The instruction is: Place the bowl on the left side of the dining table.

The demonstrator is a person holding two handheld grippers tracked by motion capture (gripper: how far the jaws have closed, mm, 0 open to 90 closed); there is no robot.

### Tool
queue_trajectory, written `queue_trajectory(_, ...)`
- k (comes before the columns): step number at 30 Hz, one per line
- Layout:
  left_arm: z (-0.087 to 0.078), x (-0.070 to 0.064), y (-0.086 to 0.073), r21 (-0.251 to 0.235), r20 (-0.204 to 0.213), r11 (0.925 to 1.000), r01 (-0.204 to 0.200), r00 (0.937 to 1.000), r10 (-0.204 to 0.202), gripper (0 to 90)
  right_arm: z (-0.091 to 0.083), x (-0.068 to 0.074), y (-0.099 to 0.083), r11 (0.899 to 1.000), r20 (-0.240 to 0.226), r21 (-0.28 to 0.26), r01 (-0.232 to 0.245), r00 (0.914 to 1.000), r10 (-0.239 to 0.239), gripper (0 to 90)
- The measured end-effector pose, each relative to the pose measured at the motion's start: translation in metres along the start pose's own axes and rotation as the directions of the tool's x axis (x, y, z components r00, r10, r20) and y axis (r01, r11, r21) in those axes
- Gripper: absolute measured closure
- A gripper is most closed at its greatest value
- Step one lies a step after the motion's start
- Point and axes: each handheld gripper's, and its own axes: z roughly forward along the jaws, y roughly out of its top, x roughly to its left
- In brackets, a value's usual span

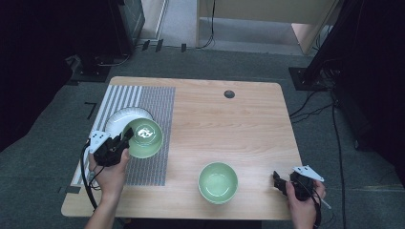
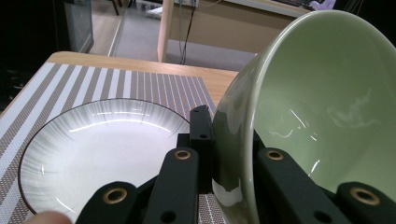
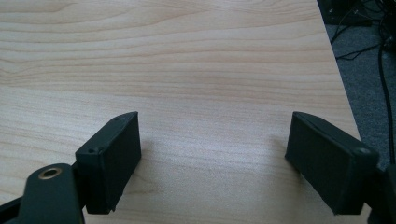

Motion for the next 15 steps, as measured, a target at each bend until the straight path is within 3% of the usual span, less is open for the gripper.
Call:
queue_trajectory(5, 0.001, 0.003, 0.001, 0.001, -0.002, 0.9999, 0.011, 0.9999, -0.011, 83.0, 0.001, -0.001, 0.000, 1.000, 0.007, 0.009, -0.006, 1.0000, 0.006, 12.6)
queue_trajectory(15, 0.004, 0.014, 0.005, 0.002, -0.018, 0.9991, 0.041, 0.9990, -0.041, 83.0, 0.000, -0.001, 0.000, 1.000, 0.017, 0.012, -0.014, 0.9998, 0.014, 11.1)
